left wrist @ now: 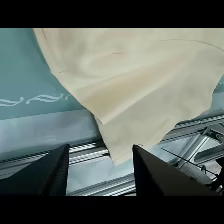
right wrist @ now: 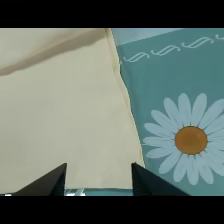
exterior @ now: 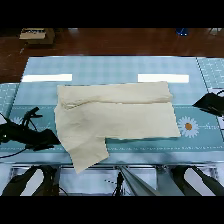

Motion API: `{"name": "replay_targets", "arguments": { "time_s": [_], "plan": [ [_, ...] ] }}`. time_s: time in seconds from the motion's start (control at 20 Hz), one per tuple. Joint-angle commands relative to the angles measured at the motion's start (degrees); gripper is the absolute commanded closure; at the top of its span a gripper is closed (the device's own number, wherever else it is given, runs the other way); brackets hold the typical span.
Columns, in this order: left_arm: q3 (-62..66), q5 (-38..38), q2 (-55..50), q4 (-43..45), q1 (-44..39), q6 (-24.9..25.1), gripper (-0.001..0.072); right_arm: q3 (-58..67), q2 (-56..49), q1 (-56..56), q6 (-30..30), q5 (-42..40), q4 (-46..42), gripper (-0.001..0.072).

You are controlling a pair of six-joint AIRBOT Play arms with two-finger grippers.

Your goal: Fold the shirts.

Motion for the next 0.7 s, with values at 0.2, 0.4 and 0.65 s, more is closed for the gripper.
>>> {"name": "replay_targets", "arguments": {
  "time_s": [0.2,0.4,0.65],
  "plan": [
    [-3.87,2.54,-4.39,-1.09,-0.26,0.37,0.0224,-4.42,2.1,-0.94,-1.6,-5.33,2.03,0.0218],
    [-3.87,7.19,-9.46,-3.41,-5.95,0.28,0.0223,-4.39,2.1,-0.94,-1.68,-5.84,1.79,0.0218],
    [-4.04,15.06,-13.7,-7.28,-12.98,-0.66,0.0223,-4.39,2.1,-0.94,-1.53,-4.98,1.4,0.0218]
  ]
}}
